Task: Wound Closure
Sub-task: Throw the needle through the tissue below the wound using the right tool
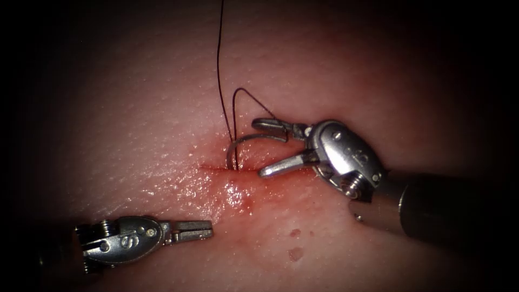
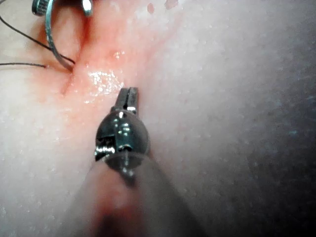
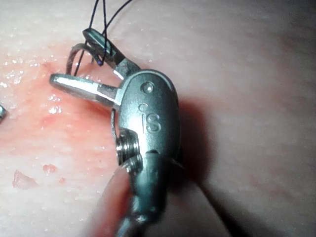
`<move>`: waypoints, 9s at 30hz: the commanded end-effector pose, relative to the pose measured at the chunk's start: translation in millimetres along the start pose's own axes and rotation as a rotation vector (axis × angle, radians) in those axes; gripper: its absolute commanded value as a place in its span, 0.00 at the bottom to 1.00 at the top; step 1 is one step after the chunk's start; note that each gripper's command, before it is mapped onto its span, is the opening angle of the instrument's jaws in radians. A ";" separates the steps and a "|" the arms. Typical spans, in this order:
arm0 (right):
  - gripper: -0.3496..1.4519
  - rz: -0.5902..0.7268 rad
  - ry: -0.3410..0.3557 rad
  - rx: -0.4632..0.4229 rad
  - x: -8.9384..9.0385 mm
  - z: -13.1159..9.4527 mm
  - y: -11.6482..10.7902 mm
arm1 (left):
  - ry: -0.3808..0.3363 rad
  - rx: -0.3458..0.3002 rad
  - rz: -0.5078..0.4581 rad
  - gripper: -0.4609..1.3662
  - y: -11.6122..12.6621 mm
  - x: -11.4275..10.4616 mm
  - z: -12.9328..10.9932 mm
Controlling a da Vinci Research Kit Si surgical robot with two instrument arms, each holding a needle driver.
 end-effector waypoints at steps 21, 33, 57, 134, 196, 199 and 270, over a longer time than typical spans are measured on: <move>0.79 -0.029 0.101 0.102 -1.4 0.6 3.7 | 0.000 -0.008 0.000 0.06 0.2 0.1 -0.3; 0.25 -0.014 0.127 0.048 -0.4 0.4 4.5 | 0.000 -0.008 -0.005 0.06 0.3 0.1 -0.4; 0.00 -0.174 -0.046 -0.069 1.4 0.5 3.2 | 0.004 -0.008 -0.026 0.06 0.1 0.3 -0.3; 0.64 -0.226 -0.049 -0.137 2.5 2.5 3.1 | -0.004 0.016 -0.027 0.06 0.1 0.3 0.0; 0.00 0.391 -0.604 -0.834 3.7 5.4 -1.1 | 0.096 0.000 -0.019 0.06 1.2 3.8 3.6; 0.00 0.453 -0.636 -0.827 3.6 5.3 -0.8 | 0.094 -0.012 -0.014 0.06 1.6 4.0 3.9; 0.00 1.625 -0.490 -0.173 -0.6 8.0 -2.2 | 0.071 -0.057 0.028 0.06 2.6 0.2 3.9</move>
